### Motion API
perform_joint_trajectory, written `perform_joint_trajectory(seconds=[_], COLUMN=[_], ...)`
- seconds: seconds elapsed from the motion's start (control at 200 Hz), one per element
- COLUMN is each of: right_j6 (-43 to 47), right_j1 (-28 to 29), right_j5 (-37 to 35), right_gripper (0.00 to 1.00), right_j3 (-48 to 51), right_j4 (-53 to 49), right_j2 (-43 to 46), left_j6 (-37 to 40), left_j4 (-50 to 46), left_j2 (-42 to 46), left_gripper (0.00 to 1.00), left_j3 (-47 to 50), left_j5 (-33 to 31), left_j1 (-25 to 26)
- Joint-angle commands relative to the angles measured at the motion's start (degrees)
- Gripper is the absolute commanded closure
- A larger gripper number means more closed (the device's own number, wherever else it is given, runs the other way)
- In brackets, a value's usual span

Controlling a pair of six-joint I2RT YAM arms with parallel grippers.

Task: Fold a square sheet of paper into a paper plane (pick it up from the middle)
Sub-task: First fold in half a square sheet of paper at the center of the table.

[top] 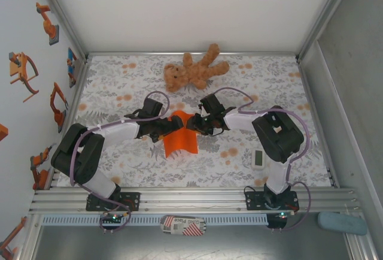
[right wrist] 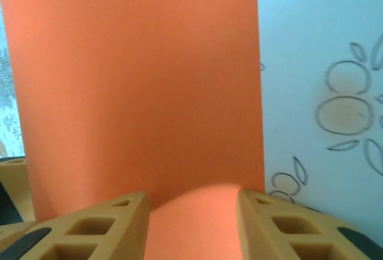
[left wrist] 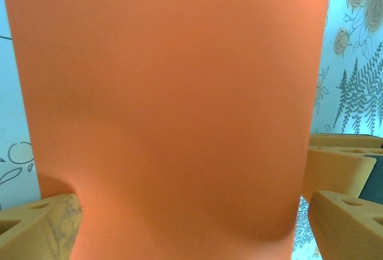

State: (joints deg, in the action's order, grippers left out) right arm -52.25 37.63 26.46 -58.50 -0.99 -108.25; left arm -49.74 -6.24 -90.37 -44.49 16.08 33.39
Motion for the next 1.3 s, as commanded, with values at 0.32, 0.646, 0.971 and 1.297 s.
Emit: perform_joint_trajectory(seconds=[0.32,0.646,0.971,1.297], right_j6=[-7.0,-5.3,-4.9,-7.2], right_j1=[0.6,-0.9,-9.9,-11.4], right_j5=[6.9,4.7,6.6,15.0], right_gripper=[0.66,0.67,0.57,0.17], right_j3=[3.0,4.4,12.2,10.7], right_j4=[10.1,10.2,20.3,29.4], right_j2=[-4.5,0.6,15.4,19.1], left_j6=[1.5,3.2,8.0,0.0], left_j4=[-3.7,-5.2,-1.5,11.2], left_j2=[-1.8,0.4,10.9,15.0], left_gripper=[0.13,0.50,0.68,0.68], left_j3=[-1.7,-3.7,-5.1,-8.1], left_j5=[-0.2,-2.3,1.2,18.3], left_j1=[0.3,0.3,-0.1,-3.9])
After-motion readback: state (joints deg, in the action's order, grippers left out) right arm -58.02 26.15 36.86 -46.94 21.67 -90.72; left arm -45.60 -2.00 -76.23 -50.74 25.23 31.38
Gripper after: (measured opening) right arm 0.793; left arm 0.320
